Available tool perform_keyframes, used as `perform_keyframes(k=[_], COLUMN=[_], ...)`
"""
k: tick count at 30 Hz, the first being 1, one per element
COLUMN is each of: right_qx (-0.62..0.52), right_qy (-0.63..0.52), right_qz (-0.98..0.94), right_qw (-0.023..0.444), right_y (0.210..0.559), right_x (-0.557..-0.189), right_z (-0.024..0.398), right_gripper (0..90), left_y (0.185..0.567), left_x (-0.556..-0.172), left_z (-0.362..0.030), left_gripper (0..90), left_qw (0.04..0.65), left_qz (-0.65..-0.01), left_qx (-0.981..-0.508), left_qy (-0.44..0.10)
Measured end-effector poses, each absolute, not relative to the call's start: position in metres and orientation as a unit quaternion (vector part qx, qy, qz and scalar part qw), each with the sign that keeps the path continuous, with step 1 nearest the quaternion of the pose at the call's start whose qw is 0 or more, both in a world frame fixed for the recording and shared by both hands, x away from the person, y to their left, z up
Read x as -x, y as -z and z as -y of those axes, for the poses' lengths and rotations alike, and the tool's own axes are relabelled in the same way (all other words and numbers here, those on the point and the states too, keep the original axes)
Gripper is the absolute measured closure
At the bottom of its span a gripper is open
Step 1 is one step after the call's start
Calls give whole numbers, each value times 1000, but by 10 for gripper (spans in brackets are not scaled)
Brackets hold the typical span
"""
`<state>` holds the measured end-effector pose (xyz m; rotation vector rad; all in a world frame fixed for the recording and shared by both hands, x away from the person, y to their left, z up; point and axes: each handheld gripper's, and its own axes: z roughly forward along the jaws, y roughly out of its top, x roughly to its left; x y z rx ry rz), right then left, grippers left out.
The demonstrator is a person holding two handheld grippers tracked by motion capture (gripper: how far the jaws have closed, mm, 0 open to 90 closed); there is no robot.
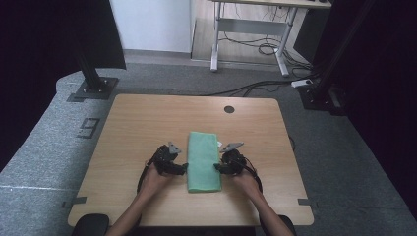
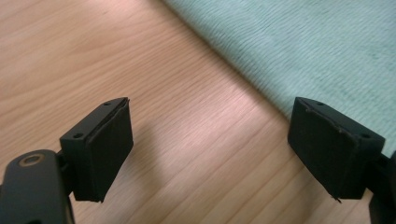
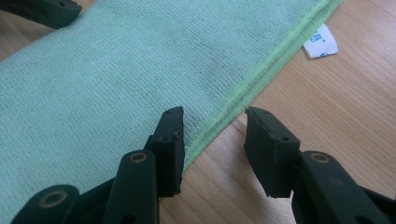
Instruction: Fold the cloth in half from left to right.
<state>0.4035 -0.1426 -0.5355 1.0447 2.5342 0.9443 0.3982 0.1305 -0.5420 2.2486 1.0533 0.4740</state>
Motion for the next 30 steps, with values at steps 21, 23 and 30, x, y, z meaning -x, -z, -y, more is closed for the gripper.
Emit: perform_keyframes(k=[21, 23, 30], right_qx=[-352, -354, -355], right_qy=[-341, -339, -339], right_qz=[-865, -864, -864], right_qw=[112, 111, 114], right_y=[538, 538, 538], right_x=[-407, -407, -407], right_z=[128, 126, 127], right_gripper=[605, 607, 595], left_y=[540, 540, 540], left_x=[-396, -397, -397], left_z=[-128, -128, -127], left_gripper=[141, 141, 141], left_qw=[307, 306, 305], left_qz=[-391, -390, -385], left_qx=[-850, -850, -852], left_qy=[-175, -176, -182])
